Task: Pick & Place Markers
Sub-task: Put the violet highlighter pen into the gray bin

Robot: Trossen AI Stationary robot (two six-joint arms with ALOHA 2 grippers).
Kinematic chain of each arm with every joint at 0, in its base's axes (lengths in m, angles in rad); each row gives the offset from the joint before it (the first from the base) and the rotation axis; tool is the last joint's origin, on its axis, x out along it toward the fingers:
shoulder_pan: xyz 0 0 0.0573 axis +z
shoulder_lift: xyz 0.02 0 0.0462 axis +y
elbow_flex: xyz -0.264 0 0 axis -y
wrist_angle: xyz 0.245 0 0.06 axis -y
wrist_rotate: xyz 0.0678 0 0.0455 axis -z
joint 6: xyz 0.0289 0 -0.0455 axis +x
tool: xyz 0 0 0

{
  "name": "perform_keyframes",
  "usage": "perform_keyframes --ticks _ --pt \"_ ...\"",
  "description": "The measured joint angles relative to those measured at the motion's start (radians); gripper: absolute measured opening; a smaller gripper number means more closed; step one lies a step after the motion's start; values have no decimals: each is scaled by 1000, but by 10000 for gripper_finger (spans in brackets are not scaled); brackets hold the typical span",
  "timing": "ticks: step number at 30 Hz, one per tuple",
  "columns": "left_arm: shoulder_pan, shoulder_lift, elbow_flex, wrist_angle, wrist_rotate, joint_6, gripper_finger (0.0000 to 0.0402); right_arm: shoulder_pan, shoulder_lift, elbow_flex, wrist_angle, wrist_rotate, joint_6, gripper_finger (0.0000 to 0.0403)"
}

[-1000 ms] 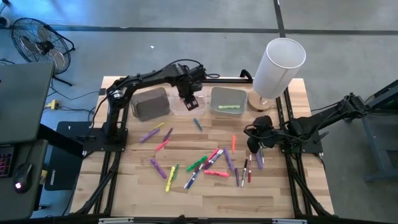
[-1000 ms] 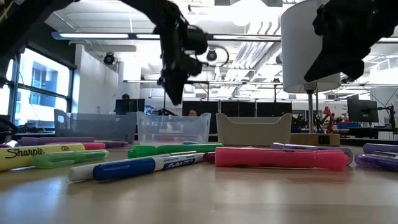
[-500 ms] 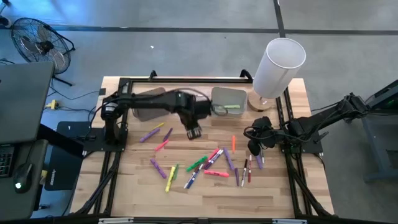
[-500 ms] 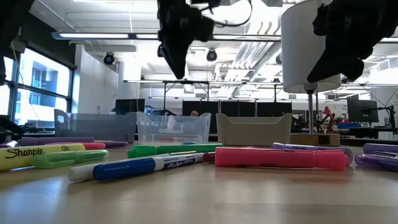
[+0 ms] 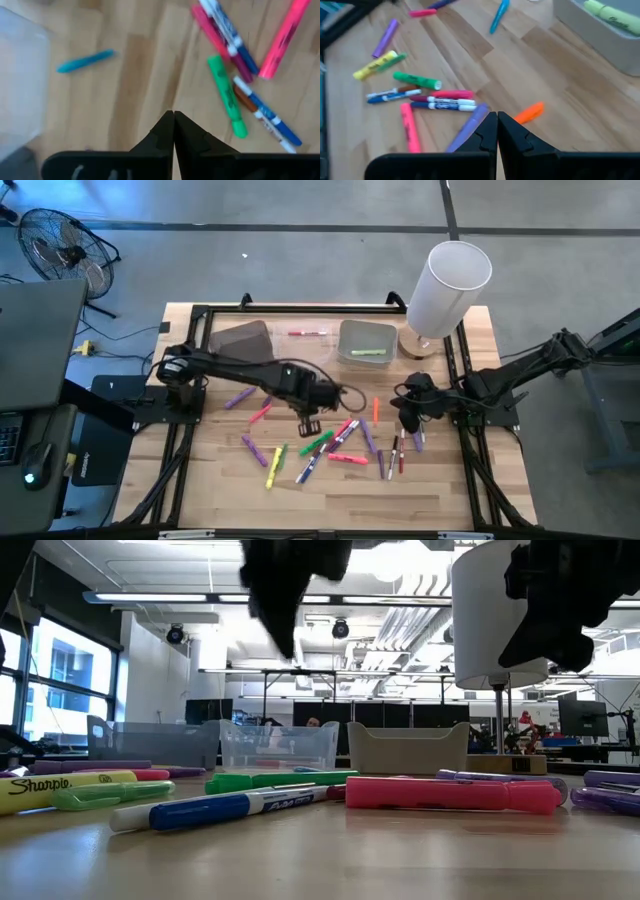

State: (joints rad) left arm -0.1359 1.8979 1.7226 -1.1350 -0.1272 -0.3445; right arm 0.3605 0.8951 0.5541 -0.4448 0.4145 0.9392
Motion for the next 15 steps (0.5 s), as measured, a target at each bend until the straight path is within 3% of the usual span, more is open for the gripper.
perform_keyframes --ticks 3,9,15 --pt "-29 -51 -135 49 14 -23 1 13 1 0 18 3 28 0" --pt "-82 -235 -496 328 69 -131 1 29 38 32 -10 39 150 0" --pt "-149 -513 -821 527 36 -264 0 20 243 266 -311 12 229 0"
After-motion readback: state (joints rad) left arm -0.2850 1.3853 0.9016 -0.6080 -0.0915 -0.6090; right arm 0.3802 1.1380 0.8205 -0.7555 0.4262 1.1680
